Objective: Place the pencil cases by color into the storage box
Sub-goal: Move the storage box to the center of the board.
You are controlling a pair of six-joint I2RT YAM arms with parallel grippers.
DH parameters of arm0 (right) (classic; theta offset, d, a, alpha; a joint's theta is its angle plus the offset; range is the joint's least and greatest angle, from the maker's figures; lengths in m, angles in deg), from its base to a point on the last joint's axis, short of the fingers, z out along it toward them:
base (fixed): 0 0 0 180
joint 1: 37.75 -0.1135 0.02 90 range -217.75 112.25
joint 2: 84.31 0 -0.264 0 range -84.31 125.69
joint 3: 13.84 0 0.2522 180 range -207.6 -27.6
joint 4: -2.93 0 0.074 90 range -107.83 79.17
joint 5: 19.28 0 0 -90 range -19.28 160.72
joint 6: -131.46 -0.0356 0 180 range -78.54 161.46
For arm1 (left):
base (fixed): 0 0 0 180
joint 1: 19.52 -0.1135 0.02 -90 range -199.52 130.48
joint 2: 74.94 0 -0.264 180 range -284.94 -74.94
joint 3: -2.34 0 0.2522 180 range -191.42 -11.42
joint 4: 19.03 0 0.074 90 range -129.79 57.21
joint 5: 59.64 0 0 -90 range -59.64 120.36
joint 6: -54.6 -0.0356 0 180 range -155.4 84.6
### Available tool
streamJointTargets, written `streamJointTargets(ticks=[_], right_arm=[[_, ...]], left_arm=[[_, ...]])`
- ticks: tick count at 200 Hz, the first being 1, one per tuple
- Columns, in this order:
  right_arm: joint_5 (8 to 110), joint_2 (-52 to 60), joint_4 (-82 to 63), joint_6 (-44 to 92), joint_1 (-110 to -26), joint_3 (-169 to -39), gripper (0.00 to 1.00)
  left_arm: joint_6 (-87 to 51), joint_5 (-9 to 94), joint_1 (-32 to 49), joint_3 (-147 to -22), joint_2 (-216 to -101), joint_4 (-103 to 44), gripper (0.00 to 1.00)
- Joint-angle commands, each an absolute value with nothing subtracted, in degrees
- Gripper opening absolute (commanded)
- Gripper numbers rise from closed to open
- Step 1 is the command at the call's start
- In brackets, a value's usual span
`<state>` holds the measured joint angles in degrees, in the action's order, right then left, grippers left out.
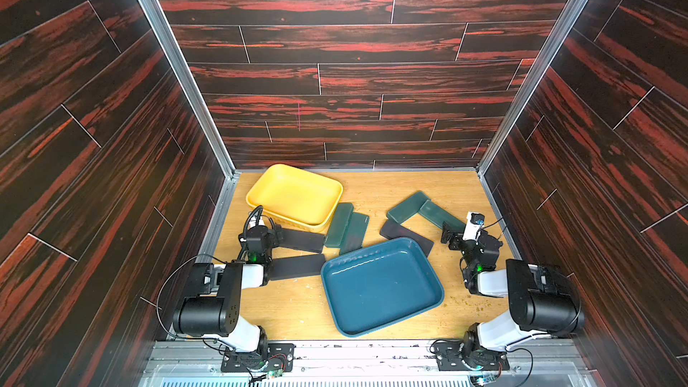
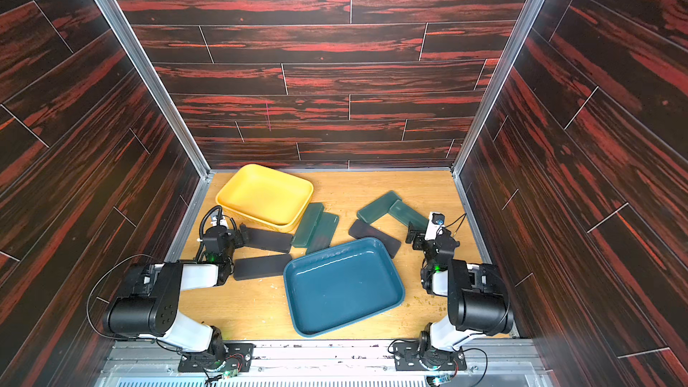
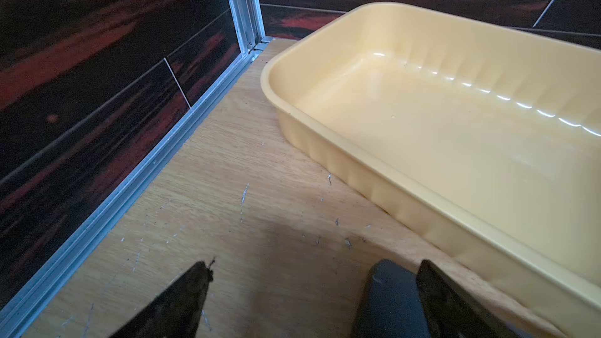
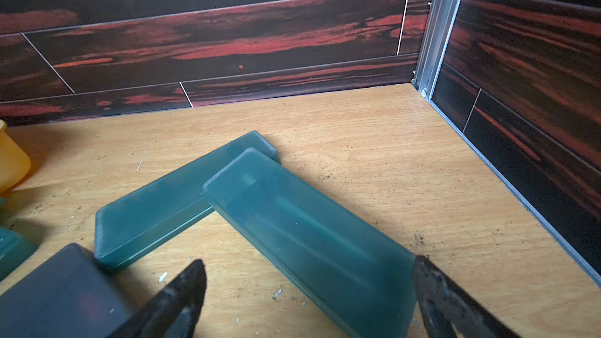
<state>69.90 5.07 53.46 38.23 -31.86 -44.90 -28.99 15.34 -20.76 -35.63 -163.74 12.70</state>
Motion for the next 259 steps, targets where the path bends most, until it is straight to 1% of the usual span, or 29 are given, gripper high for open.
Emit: streamJointTargets(ticks=[1, 175, 206, 233, 259], right_arm=[[70.19, 5.07, 53.86, 37.62, -32.05, -45.53, 0.99], [70.37, 5.12, 53.42, 37.84, -32.08, -45.80, 0.99], [72.14, 4.99, 53.88, 37.76, -32.57, -45.52, 0.99], [73.59, 3.94, 52.00, 37.22, -32.57, -46.23, 0.99], [75.23, 1.69, 45.21, 36.60, -32.57, -48.79, 0.99]], left_arm=[[-28.90, 15.16, -20.92, -35.68, -162.92, 13.69, 1.00], [-28.91, 14.43, -20.66, -36.31, -163.30, 13.02, 1.00], [-28.85, 14.45, -20.67, -36.05, -163.10, 13.26, 0.99], [-28.88, 14.37, -20.66, -35.78, -162.93, 13.70, 0.98], [-27.65, 12.19, -20.75, -37.04, -161.94, 11.28, 0.98]])
